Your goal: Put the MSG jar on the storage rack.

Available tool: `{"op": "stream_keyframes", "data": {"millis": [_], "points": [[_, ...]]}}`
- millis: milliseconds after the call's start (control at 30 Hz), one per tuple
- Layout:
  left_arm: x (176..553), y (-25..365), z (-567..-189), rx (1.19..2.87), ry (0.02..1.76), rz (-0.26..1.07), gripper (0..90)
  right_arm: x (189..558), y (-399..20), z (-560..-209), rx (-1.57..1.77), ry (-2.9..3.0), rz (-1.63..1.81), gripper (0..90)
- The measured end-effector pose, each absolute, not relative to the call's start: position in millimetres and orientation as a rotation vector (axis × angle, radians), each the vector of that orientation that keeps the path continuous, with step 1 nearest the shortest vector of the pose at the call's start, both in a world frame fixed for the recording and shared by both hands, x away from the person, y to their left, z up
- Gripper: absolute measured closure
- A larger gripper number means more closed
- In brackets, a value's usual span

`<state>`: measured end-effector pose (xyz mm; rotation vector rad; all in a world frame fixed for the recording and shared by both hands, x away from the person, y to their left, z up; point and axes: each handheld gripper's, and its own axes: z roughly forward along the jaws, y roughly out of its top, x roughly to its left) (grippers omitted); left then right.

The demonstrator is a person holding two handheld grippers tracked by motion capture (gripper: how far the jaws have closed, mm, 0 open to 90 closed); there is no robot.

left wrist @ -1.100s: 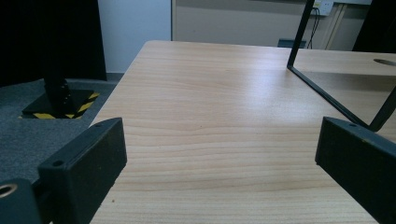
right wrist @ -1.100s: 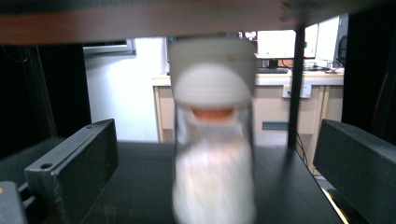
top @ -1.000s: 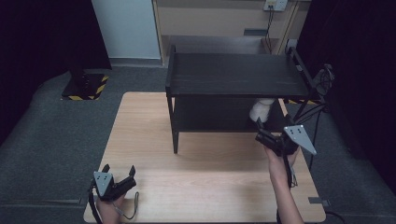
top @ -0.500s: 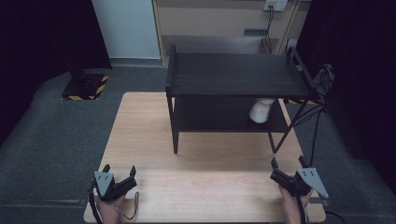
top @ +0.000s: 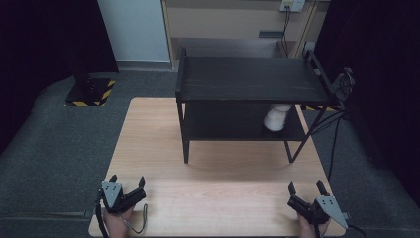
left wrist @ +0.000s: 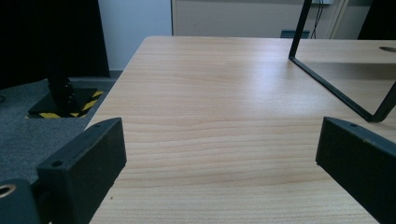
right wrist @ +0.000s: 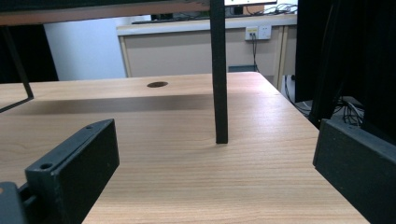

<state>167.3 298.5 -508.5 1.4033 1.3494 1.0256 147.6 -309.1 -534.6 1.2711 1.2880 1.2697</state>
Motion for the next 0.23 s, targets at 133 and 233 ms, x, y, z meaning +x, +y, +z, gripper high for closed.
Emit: {"op": "stream_keyframes", "data": {"millis": [133,233], "points": [[167.9,297.6,-507.7,1.418,1.347,1.029,0.9,147.6,-307.9,-534.2,1.264,1.300,1.259,0.5],[168.1,297.3,-507.4,1.422,1.347,1.029,0.9,146.8,-310.0,-535.2,1.255,1.305,1.278,0.5]]}}
